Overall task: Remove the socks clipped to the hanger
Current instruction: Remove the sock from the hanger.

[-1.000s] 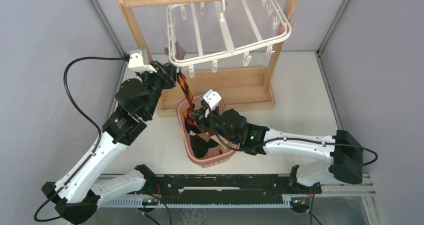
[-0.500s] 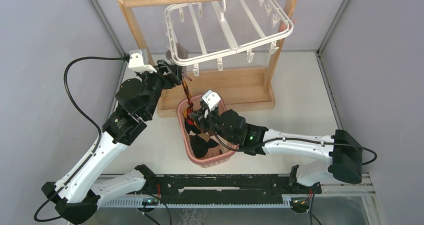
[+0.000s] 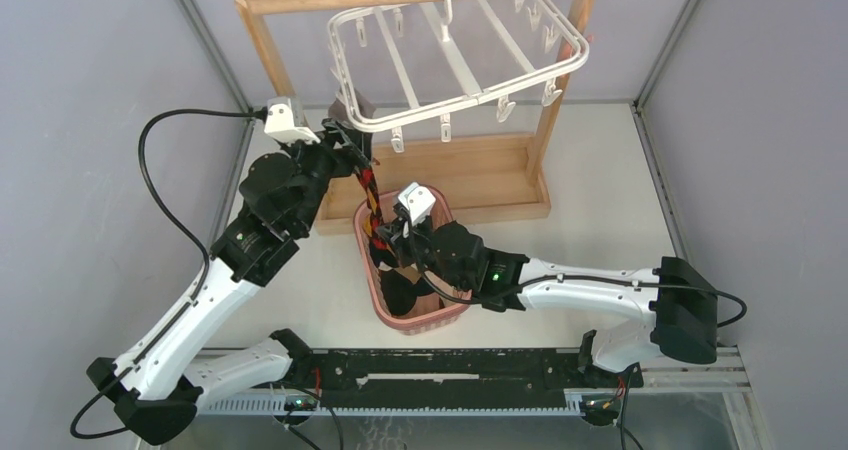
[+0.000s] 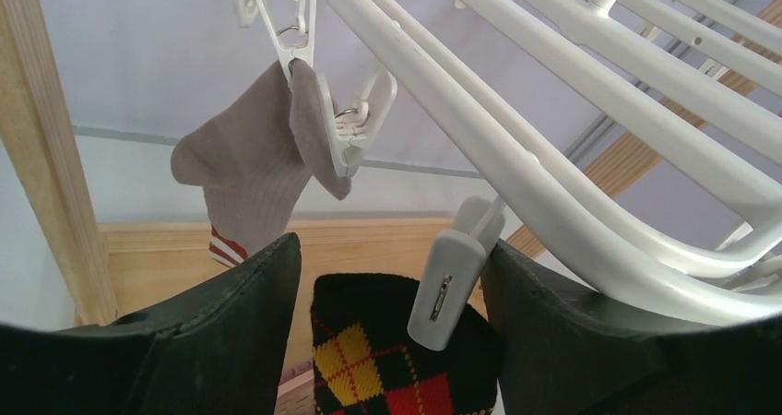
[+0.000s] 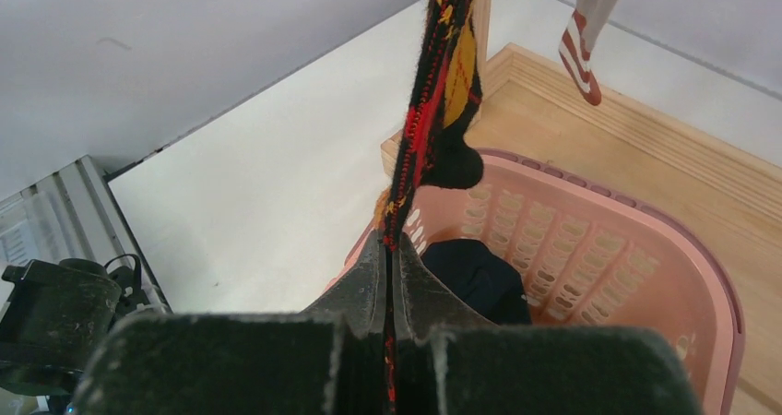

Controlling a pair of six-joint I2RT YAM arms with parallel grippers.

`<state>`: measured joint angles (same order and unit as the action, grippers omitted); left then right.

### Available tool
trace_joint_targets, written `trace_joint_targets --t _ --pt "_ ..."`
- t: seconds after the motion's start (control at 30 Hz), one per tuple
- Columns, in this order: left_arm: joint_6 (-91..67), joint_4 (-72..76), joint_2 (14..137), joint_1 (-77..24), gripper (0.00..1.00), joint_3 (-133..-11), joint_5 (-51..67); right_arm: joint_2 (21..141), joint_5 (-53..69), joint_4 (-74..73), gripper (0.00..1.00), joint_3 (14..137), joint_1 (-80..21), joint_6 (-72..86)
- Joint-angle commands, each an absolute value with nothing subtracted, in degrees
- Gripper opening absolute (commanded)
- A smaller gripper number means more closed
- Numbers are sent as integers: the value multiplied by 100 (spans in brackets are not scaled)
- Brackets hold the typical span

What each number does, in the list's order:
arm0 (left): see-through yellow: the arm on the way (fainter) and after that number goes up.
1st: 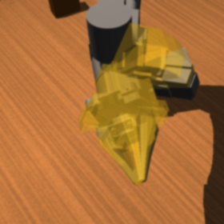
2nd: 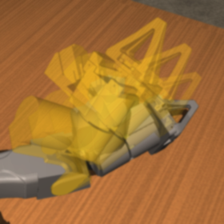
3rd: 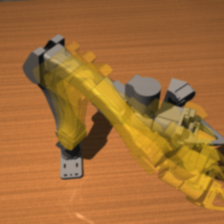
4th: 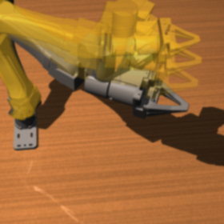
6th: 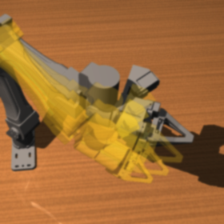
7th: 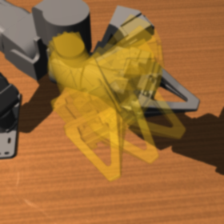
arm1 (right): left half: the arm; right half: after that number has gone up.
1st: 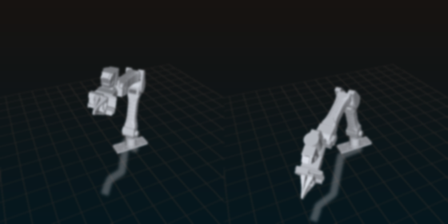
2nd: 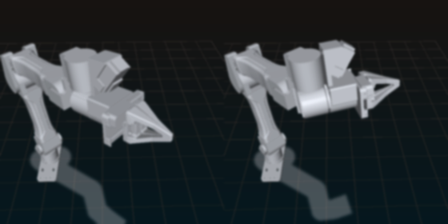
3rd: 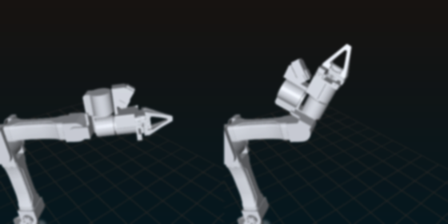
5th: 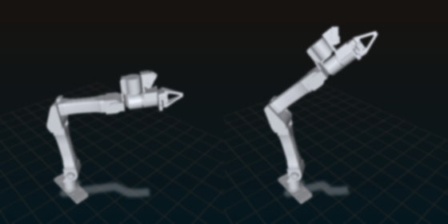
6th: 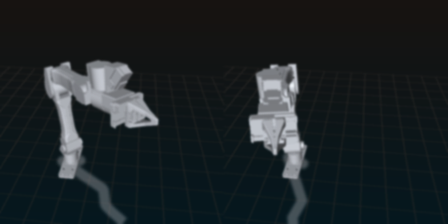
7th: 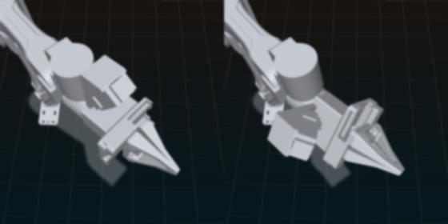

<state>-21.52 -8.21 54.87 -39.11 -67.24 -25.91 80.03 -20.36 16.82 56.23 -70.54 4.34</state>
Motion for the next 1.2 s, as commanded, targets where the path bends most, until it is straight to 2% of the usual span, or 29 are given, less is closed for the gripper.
trace_joint_targets --t 0.0,0.4,1.17 --pt "-2339 -723 5455 -3877 74 -6846 -2566 8031 -2188 1720 0 5884 -7125 368" --pt "-2390 -1651 4863 -3876 79 -7039 -2518 7945 -2281 1741 0 5889 -7057 213" --pt "-2595 -1696 5362 -3885 69 -7559 -2477 8156 -2224 1601 0 6271 -6980 105"
